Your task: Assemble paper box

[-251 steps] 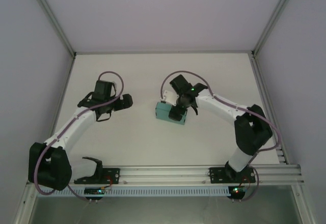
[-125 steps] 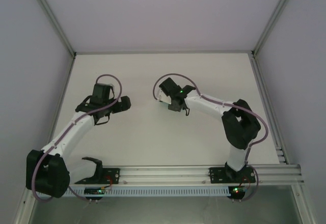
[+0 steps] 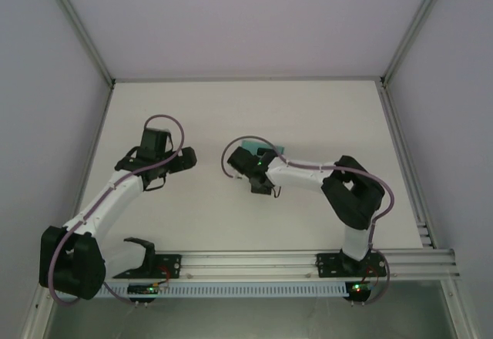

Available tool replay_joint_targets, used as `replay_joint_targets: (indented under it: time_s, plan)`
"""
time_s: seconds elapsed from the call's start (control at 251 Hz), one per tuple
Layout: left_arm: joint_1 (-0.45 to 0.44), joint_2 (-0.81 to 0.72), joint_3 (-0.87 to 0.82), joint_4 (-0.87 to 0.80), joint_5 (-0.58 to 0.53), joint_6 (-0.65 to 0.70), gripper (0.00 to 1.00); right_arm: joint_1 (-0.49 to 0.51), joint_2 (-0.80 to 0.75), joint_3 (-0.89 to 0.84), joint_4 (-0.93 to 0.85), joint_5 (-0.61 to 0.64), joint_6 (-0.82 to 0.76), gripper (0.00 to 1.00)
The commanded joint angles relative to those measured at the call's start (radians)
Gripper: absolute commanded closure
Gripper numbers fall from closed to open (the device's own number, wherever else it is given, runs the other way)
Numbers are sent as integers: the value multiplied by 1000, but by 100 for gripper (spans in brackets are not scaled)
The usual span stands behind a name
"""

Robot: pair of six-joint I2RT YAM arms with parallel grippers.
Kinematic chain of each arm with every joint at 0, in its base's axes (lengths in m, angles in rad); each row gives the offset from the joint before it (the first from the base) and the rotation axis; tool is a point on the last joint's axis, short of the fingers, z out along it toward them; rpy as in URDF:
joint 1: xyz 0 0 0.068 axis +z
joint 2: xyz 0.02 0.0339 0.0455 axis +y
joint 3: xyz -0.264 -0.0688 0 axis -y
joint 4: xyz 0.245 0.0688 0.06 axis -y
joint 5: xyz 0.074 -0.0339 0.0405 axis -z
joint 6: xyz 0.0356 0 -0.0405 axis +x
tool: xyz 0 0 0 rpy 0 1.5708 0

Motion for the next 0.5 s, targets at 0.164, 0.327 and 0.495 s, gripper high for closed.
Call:
replay_joint_targets:
  time_s: [0.164, 0.327, 0.495]
  plan:
    - [7, 36, 40, 36, 68, 24, 0, -5, -210, -90, -99, -270, 45, 1]
    - [-8, 68, 6, 162, 380, 37, 0, -222, -309, -71, 18, -535, 171, 1]
    - [-172, 199, 3, 377, 593, -56, 0, -482, -181, 62, 64, -889, 334, 1]
